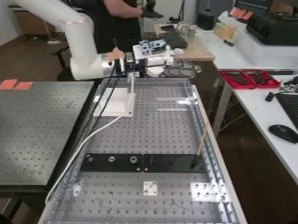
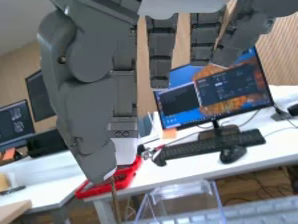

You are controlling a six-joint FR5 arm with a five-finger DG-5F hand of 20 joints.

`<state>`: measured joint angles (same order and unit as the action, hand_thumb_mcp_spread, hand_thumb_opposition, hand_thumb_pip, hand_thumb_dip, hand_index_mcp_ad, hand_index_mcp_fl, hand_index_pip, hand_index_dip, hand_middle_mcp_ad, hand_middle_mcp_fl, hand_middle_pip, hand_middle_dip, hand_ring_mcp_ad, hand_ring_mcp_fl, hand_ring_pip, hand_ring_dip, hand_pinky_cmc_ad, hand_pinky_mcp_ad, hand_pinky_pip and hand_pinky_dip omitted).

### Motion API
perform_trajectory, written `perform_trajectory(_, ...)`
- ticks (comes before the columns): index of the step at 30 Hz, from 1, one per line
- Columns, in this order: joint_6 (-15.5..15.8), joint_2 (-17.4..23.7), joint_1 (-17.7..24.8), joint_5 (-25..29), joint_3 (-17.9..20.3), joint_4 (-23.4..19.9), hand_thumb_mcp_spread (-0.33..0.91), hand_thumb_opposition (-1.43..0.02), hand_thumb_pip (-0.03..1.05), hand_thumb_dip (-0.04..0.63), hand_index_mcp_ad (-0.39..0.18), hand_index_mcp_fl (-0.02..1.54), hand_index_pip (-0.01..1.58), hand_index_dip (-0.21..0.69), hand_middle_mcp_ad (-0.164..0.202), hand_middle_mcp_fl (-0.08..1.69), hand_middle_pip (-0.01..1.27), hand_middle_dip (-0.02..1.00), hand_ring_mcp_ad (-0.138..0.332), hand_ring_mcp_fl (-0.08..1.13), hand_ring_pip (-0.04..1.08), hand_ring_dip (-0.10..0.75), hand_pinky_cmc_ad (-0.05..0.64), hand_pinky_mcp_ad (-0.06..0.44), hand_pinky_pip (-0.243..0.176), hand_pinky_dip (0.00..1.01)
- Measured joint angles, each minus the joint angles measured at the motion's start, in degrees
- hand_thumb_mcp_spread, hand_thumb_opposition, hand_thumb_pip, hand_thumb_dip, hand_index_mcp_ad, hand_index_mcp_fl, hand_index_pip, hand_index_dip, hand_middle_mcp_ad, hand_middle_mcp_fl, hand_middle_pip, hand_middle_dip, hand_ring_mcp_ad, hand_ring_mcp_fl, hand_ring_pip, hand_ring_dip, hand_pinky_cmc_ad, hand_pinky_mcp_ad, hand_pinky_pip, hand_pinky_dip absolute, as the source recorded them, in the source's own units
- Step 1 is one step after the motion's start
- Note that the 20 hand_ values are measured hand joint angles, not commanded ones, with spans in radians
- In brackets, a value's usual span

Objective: Grab the drill bit and place it in the clear container

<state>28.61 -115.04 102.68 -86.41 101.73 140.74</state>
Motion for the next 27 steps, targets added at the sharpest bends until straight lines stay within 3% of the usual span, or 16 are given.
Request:
perform_trajectory(11, -0.21, -5.35, 0.3, 3.0, -3.21, 4.47, 0.67, -0.96, 0.35, 0.216, -0.136, 1.03, 0.87, 0.284, 0.061, 0.3, 0.14, 0.17, 0.199, 0.06, 0.11, 0.014, 0.302, 0.164, -0.075, 0.2)
perform_trajectory(19, -0.35, -5.86, -0.2, 3.17, -3.48, 6.02, 0.65, -0.97, 0.34, 0.216, -0.138, 1.02, 0.84, 0.302, 0.061, 0.28, 0.14, 0.17, 0.202, 0.06, 0.11, 0.012, 0.302, 0.166, -0.075, 0.2)
perform_trajectory(23, -0.46, -6.04, -0.44, 2.57, -4.44, 9.48, 0.61, -0.92, 0.33, 0.227, -0.136, 0.47, 0.38, 0.288, 0.058, 0.14, 0.13, 0.17, 0.202, 0.05, 0.1, 0.012, 0.302, 0.166, -0.075, 0.2)
perform_trajectory(27, -0.88, -6.06, -0.8, 2.03, -4.77, 10.22, 0.5, -0.84, 0.32, 0.223, -0.126, 0.31, 0.25, 0.29, 0.056, 0.08, 0.12, 0.17, 0.204, 0.01, 0.1, 0.012, 0.302, 0.166, -0.077, 0.19)
